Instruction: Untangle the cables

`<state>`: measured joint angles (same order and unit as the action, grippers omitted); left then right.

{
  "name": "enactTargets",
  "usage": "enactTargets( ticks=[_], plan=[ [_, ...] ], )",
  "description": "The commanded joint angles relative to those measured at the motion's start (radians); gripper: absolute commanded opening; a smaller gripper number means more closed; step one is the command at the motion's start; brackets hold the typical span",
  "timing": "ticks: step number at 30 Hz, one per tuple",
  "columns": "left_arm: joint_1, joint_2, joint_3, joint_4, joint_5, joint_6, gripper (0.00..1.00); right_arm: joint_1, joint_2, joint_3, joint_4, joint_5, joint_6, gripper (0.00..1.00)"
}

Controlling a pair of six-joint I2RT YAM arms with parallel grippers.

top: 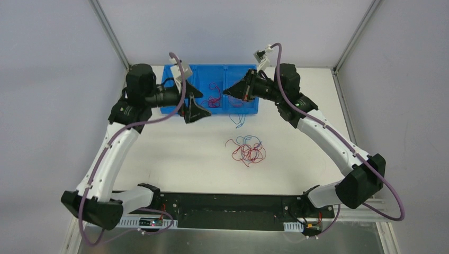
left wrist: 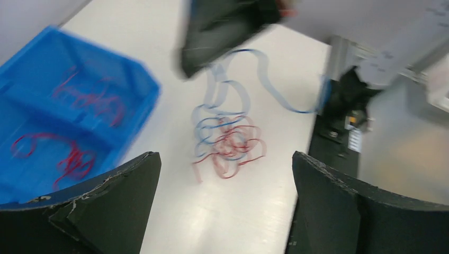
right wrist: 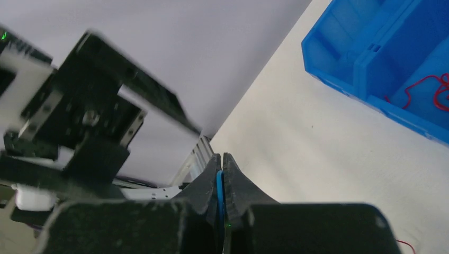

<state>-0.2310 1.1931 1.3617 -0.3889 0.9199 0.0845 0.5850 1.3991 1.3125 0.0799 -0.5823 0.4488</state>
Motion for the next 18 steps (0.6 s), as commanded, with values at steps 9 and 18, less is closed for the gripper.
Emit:
enactTargets(
  ticks=[9, 18],
  plan=[
    [-0.306, 0.003, -0.095, 0.313, -0.252, -0.328, 0.99, 0.04, 0.03, 0.103, 0.051, 0.164, 0.254, 0.0],
    [-0.376, 0.044, -0.195, 0.519, -0.38, -0.383, 0.99, 0.077, 0.046, 0.124, 0.039, 0.193, 0.289, 0.0]
  ],
)
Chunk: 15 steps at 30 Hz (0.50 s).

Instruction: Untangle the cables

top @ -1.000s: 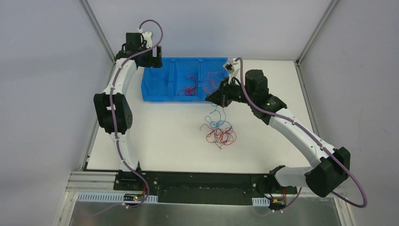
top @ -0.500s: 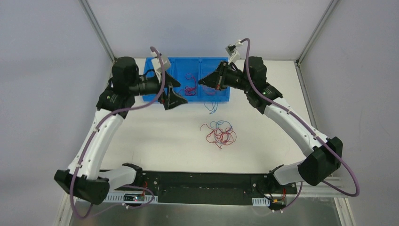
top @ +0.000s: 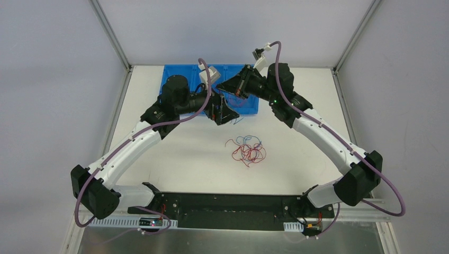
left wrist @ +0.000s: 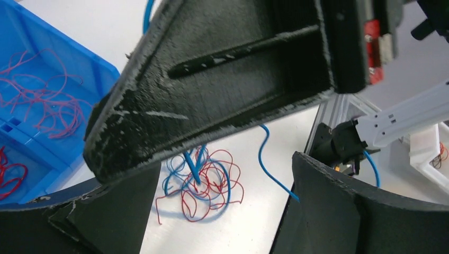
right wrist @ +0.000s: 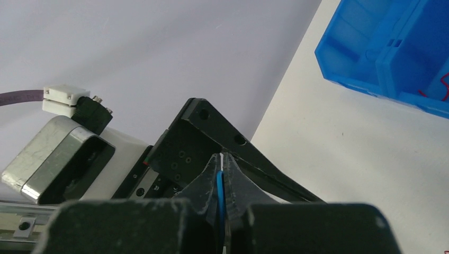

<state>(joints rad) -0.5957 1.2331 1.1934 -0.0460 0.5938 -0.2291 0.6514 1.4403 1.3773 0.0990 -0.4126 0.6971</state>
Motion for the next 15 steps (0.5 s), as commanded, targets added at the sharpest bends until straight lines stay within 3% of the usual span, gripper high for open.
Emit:
enactTargets(
  ticks=[1, 7, 10, 14, 15],
  plan=[
    [-0.014, 0.009, -0.038, 0.2, -0.045, -0.092, 0.99, 0.011, 0.006, 0.06, 0.021, 0.026, 0.045, 0.0],
    [-0.052, 0.04, -0.062, 0.267, -0.079, -0.136, 0.98, 0.017, 0.02, 0.056, 0.07, 0.002, 0.134, 0.0],
    [-0.055, 0.055, -0.047, 0.259, -0.108, -0.129, 0.65, 0.018, 0.015, 0.051, 0.085, -0.007, 0.155, 0.0],
    [-0.054, 0.02, -0.045, 0.216, -0.086, -0.099, 0.03, -0.007, 0.001, 0.048, 0.071, -0.006, 0.132, 0.0],
    [-0.053, 0.006, -0.046, 0.186, -0.084, -0.086, 0.0, -0.024, 0.0, 0.046, 0.069, -0.007, 0.128, 0.0]
  ],
)
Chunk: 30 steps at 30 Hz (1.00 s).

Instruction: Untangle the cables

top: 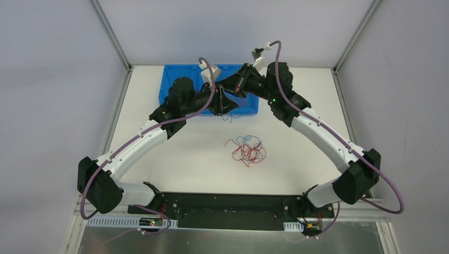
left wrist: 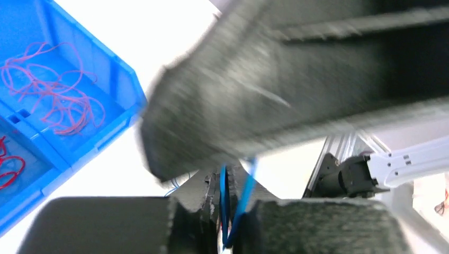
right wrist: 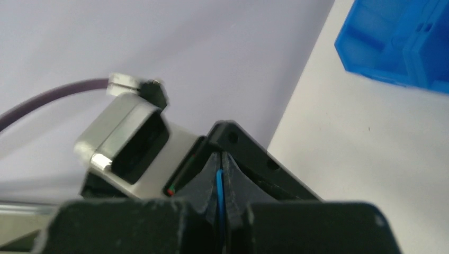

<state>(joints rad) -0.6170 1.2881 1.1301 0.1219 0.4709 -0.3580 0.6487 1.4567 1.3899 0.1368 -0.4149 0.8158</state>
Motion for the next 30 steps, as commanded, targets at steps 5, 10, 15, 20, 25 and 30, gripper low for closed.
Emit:
enactTargets(
  ticks=[5, 10, 15, 20, 25, 30],
  plan=[
    [0.079, -0.119, 0.0, -0.11, 0.11, 0.035, 0.0, -0.137, -0.02, 0.05, -0.019, -0.045, -0.072, 0.38],
    [0.307, -0.09, 0.052, -0.267, 0.145, 0.085, 0.0, -0.217, -0.043, 0.038, -0.093, -0.137, -0.156, 0.88],
    [0.482, 0.08, 0.235, -0.482, 0.043, 0.264, 0.0, -0.271, -0.084, 0.007, -0.241, -0.225, -0.34, 0.95],
    [0.582, 0.312, 0.424, -0.519, -0.142, 0.335, 0.0, -0.303, -0.138, -0.092, -0.36, -0.257, -0.442, 0.96],
    [0.592, 0.568, 0.615, -0.535, -0.218, 0.411, 0.12, -0.314, -0.168, -0.152, -0.4, -0.274, -0.491, 0.96],
    [0.596, 0.655, 0.762, -0.562, -0.132, 0.426, 0.93, -0.316, -0.132, -0.145, -0.616, -0.27, -0.708, 0.95]
  ],
)
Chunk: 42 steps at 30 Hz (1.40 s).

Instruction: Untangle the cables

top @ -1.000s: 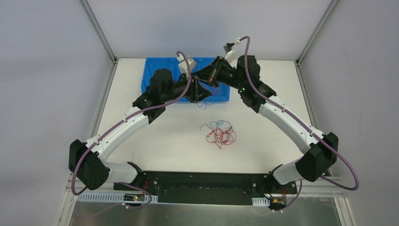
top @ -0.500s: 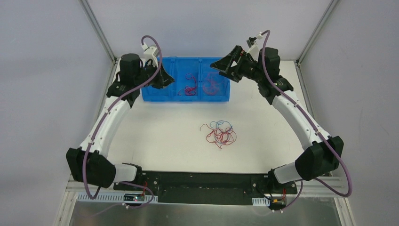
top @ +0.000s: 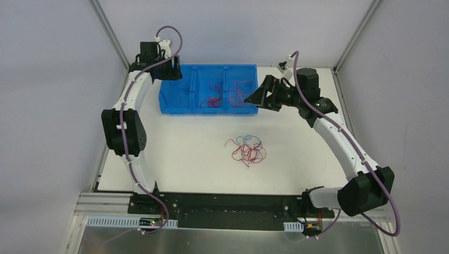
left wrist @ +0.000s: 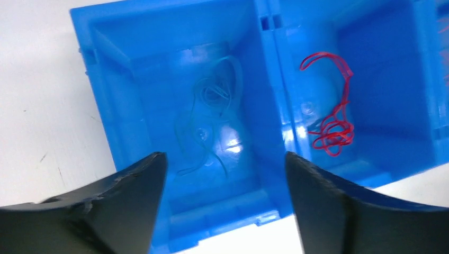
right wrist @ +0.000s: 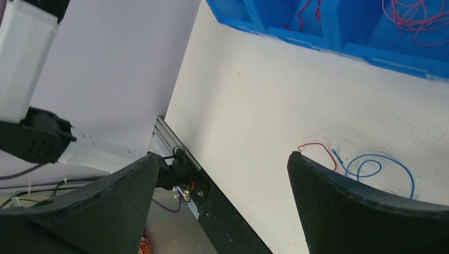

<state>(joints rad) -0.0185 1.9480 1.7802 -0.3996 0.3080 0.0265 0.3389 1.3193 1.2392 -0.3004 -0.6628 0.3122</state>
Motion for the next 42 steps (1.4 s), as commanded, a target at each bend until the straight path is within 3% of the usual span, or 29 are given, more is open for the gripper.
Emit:
enactTargets(
  ticks=[1, 6, 12, 15, 19, 23, 27, 33, 42],
  plan=[
    [-0.003, -0.015, 0.118, -0.045, 0.037, 0.043, 0.98, -0.006, 0.014, 0.005, -0.243, -0.018, -0.268, 0.95],
    [-0.001, -0.138, 0.019, -0.083, -0.029, 0.086, 0.99, -0.004, 0.078, -0.037, -0.483, 0.077, -0.519, 0.9],
    [-0.003, -0.488, -0.342, -0.02, 0.354, 0.117, 0.99, 0.026, 0.177, -0.114, -0.571, 0.238, -0.63, 0.85],
    [-0.082, -0.599, -0.485, 0.014, 0.445, 0.117, 0.99, 0.043, 0.253, -0.122, -0.55, 0.291, -0.635, 0.82],
    [-0.269, -0.66, -0.643, 0.042, 0.446, 0.132, 0.96, 0.055, 0.361, -0.1, -0.558, 0.292, -0.612, 0.74],
    [-0.398, -0.586, -0.727, 0.144, 0.439, -0.02, 0.84, 0.056, 0.415, -0.125, -0.54, 0.223, -0.555, 0.64],
    [-0.525, -0.461, -0.735, 0.274, 0.377, -0.072, 0.76, 0.055, 0.454, -0.143, -0.513, 0.208, -0.518, 0.39],
    [-0.595, -0.196, -0.634, 0.367, 0.349, -0.148, 0.71, 0.052, 0.436, -0.178, -0.488, 0.194, -0.512, 0.02],
    [-0.651, -0.05, -0.59, 0.538, 0.283, -0.256, 0.78, 0.052, 0.411, -0.184, -0.531, 0.233, -0.597, 0.0]
  ],
)
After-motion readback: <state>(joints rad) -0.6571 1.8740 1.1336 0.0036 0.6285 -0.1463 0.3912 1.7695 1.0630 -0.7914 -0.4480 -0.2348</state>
